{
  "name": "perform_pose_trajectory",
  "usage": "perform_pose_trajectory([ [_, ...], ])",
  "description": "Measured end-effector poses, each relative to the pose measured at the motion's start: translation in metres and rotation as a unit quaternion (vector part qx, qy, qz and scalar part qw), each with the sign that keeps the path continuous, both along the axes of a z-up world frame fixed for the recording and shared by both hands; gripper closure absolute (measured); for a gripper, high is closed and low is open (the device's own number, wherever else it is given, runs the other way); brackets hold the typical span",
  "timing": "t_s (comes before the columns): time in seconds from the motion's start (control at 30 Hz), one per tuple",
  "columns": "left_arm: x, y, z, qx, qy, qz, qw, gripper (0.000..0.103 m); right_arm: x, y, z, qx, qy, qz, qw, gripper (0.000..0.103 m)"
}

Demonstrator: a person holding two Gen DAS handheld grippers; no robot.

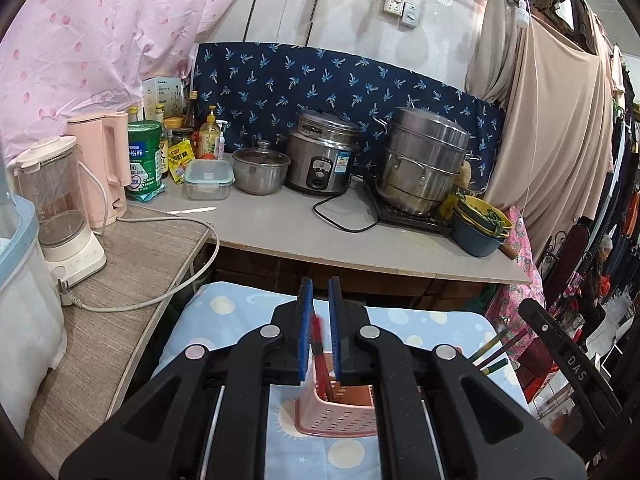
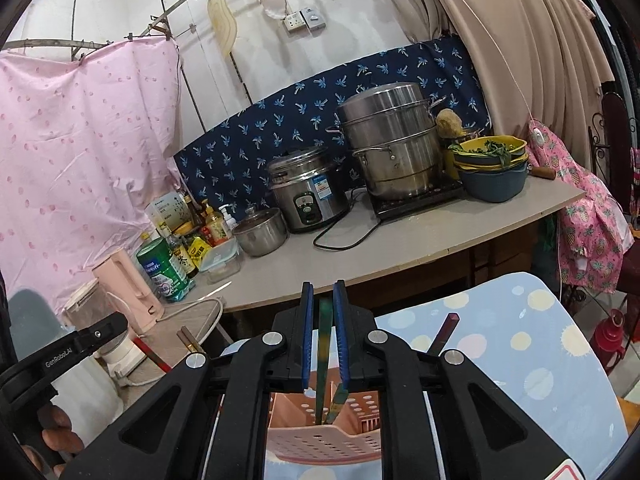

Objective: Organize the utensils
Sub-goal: 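Lower both chopsticks into the pink basket and open both tools, then move both open tools back down to the remaining chopsticks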

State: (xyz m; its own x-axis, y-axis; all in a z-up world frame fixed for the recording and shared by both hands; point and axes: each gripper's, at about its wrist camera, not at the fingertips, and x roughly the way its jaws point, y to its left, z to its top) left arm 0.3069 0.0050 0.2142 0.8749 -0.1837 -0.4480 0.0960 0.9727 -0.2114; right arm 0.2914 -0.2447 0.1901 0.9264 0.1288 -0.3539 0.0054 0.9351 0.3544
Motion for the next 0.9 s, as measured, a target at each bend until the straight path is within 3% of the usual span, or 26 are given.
perform_pose_trajectory([
  [0.13, -0.008, 0.001, 0.003, 0.003, -0.005, 0.003, 1.0000, 0.081, -0.013, -0.002, 0.005, -0.003, -0.005, -0.003, 1.000, 0.086],
  [0.43, -0.039, 0.001, 0.006, 0.006, -0.002, -0.005, 1.0000, 0.077, -0.055, 0.002, 0.007, -0.010, -0.006, 0.010, 1.000, 0.084],
  [0.53, -0.052, 0.002, 0.002, 0.011, -0.002, -0.008, 0.9999, 0.077, -0.076, 0.007, 0.003, -0.026, -0.007, 0.010, 1.000, 0.077],
  [0.7, -0.078, 0.005, -0.016, 0.021, 0.014, -0.016, 0.9995, 0.077, -0.114, 0.017, -0.011, -0.055, 0.001, 0.017, 0.998, 0.074],
  [0.9, -0.113, 0.009, -0.053, 0.038, 0.044, -0.023, 0.9980, 0.076, -0.159, 0.026, -0.048, -0.078, 0.041, 0.033, 0.996, 0.073],
])
